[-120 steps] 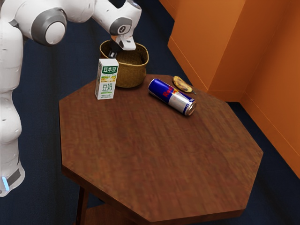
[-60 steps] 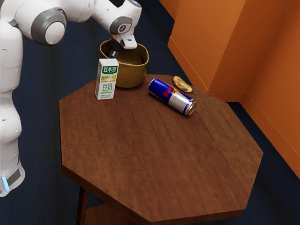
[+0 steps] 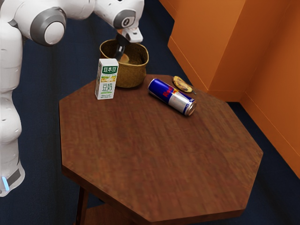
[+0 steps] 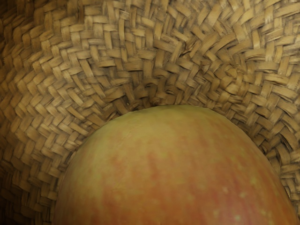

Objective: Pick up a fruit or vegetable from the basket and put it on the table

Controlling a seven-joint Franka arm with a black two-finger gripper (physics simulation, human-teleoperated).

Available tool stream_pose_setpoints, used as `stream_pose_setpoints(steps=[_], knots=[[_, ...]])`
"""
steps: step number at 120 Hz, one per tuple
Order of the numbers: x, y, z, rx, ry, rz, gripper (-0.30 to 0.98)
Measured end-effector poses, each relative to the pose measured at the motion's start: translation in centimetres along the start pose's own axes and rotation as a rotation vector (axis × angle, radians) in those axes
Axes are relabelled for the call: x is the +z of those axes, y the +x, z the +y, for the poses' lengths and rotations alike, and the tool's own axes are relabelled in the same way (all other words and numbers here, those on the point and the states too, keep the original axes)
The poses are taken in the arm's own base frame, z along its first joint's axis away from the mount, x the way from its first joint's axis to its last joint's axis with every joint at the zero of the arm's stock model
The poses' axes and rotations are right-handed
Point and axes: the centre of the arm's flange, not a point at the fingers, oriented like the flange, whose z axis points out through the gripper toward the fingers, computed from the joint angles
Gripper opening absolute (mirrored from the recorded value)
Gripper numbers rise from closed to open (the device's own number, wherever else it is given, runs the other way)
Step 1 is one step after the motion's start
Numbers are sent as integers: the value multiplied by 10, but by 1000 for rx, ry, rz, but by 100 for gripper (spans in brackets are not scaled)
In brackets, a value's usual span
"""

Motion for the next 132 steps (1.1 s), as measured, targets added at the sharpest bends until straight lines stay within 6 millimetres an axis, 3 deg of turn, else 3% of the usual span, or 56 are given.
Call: stream_pose_setpoints(steps=[26,69,97,116,132], knots=[[-23,16,6,16,16,47,27],[-92,-8,16,0,43,96,27],[-179,-10,18,6,110,132,27],[-211,8,39,55,117,144,27],[-244,46,81,149,129,175,27]])
